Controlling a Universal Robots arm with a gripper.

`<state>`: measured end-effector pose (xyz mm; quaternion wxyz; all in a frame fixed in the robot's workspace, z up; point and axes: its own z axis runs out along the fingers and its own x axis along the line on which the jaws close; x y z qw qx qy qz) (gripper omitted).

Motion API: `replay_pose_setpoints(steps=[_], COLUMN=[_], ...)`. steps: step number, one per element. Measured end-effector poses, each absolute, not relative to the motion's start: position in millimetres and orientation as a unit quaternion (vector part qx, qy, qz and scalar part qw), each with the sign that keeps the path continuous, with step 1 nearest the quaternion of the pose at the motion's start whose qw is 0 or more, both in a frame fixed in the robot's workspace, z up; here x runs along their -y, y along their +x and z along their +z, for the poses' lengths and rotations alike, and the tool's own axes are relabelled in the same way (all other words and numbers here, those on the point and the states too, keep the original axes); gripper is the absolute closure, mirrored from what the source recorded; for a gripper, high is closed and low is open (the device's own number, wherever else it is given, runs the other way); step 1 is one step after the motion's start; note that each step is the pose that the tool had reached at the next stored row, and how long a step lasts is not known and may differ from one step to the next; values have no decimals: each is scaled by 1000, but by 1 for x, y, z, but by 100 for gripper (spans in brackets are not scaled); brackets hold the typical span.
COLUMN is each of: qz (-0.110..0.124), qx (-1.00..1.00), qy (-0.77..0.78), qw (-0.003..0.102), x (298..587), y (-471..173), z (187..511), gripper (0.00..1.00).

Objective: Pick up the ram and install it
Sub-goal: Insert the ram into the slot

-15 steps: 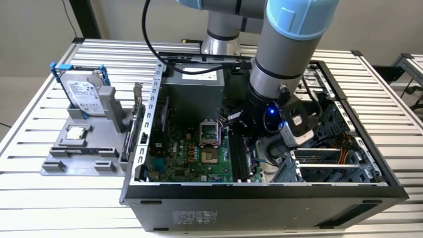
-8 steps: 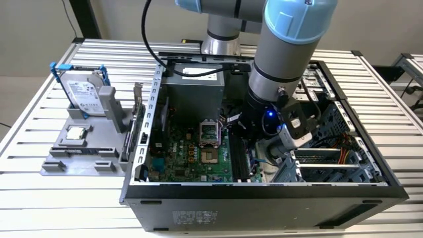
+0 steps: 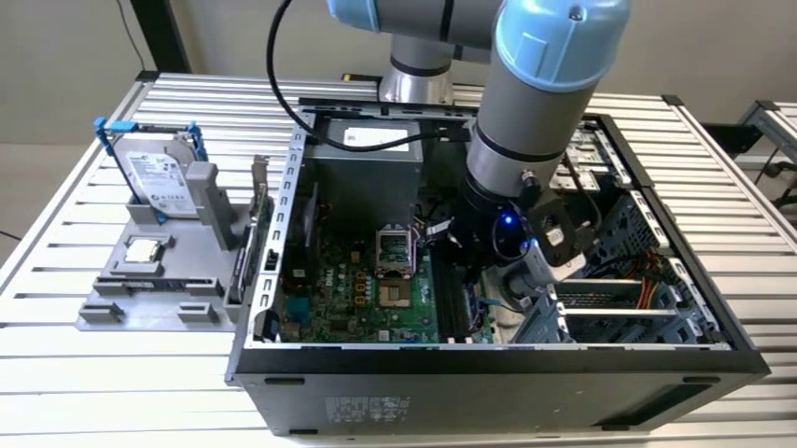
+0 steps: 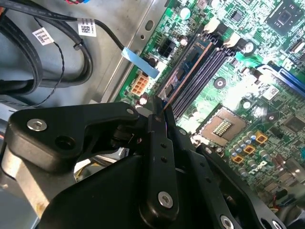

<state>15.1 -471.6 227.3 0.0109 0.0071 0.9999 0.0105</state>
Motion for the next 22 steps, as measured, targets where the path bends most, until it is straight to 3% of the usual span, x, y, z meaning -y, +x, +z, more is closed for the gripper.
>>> replay_pose_setpoints(steps=[22], qz=[3], qx=[-1000], qy=[2], qw=[11], x=[471], y=[12], z=[218], gripper=[100])
